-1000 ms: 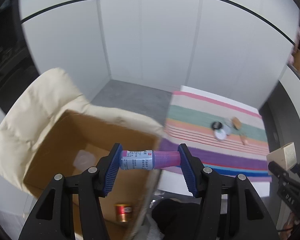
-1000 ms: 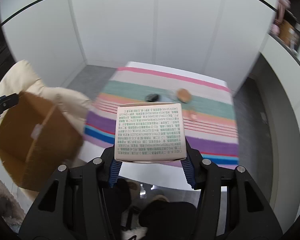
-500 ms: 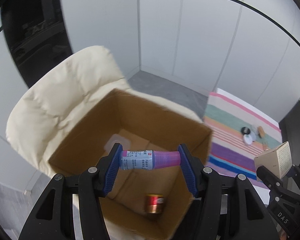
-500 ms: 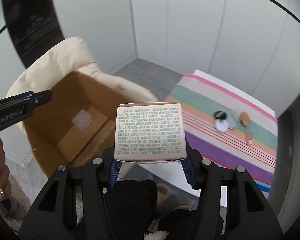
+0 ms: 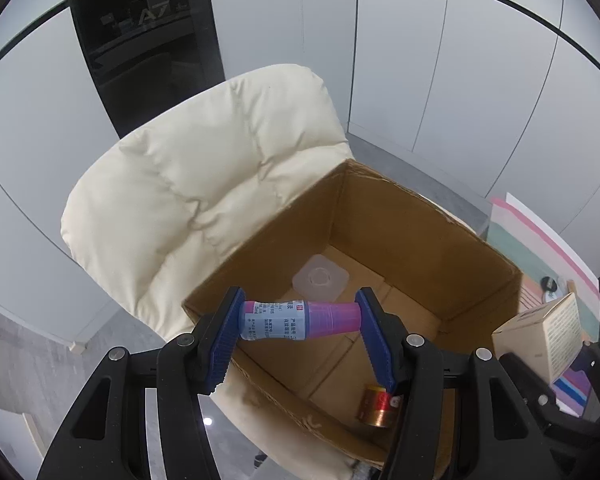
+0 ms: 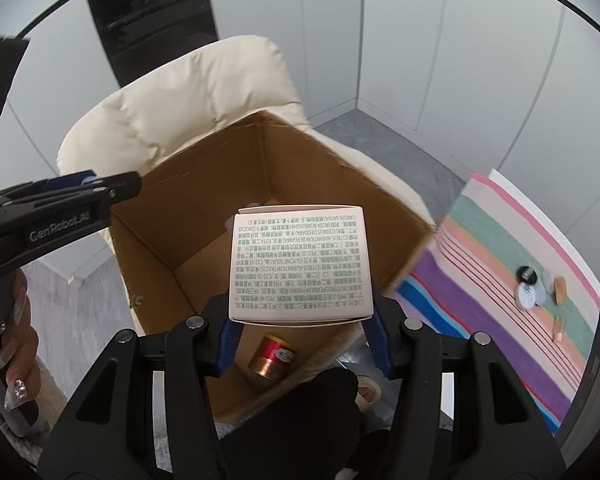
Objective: Organize objects
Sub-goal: 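Open both tools over the cardboard box to drop the box and bottle, then move both tools back from the box toward the striped cloth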
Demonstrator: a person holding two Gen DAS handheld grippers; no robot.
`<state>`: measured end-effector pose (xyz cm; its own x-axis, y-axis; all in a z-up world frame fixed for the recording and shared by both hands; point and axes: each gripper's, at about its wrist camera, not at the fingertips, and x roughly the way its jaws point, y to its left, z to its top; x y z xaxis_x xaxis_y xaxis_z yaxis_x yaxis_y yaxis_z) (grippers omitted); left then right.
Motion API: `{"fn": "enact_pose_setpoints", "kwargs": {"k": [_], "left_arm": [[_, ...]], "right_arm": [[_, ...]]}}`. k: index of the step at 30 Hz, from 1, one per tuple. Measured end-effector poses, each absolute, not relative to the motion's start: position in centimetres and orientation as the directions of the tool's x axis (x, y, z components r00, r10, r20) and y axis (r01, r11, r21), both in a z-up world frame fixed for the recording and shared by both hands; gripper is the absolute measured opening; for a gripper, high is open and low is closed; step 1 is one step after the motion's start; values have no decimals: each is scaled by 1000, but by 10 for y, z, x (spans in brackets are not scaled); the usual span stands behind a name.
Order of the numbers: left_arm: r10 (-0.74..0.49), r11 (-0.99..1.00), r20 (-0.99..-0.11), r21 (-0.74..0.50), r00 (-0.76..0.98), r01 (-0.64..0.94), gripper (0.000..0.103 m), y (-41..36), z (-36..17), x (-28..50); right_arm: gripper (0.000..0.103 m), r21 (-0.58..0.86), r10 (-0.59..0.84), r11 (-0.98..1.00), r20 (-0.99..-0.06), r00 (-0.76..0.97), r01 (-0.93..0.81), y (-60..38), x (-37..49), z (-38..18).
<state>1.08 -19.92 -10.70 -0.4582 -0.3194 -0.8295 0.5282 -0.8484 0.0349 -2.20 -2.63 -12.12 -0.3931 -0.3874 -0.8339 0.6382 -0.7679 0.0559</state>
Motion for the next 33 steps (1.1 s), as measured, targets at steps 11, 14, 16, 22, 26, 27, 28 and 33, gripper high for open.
{"fn": "enact_pose_setpoints", "kwargs": {"k": [11,14,16,22,26,27,28,33], "left_arm": [[-207,-871,-861,-54,-465,488,95,-210,-121,-2],[-212,-876,-857,-46,-469,480,95,-208,-119,-3],[-211,-878,-858,-44,-468,476,95,-207,-120,-3],[-205,-882,-860,-45,-468,469,95,-204,-120,-4],[-205,-887,-855,-43,-476,460,95,-202,-119,-3],[-219,-887,-854,-27,-471,460,95,-200,-118,-2],[-229,-888,-853,-14,-468,460,95,-199,-118,-1],[-180,-903,-851,-56,-493,426,95,-189,-111,9]], "right_arm": [[103,18,-370,-781,-818,-440,624,-39,-28,-126],[103,41,-371,-789,-826,-424,612,-36,-35,-129],[103,52,-371,-794,-831,-415,606,-33,-38,-131],[103,72,-368,-808,-836,-406,585,-24,-44,-133],[103,69,-365,-813,-834,-414,579,-20,-45,-131],[103,69,-364,-815,-833,-416,575,-19,-45,-131],[103,70,-363,-817,-833,-417,572,-17,-45,-130],[103,72,-350,-829,-840,-415,555,-8,-42,-132]]}}
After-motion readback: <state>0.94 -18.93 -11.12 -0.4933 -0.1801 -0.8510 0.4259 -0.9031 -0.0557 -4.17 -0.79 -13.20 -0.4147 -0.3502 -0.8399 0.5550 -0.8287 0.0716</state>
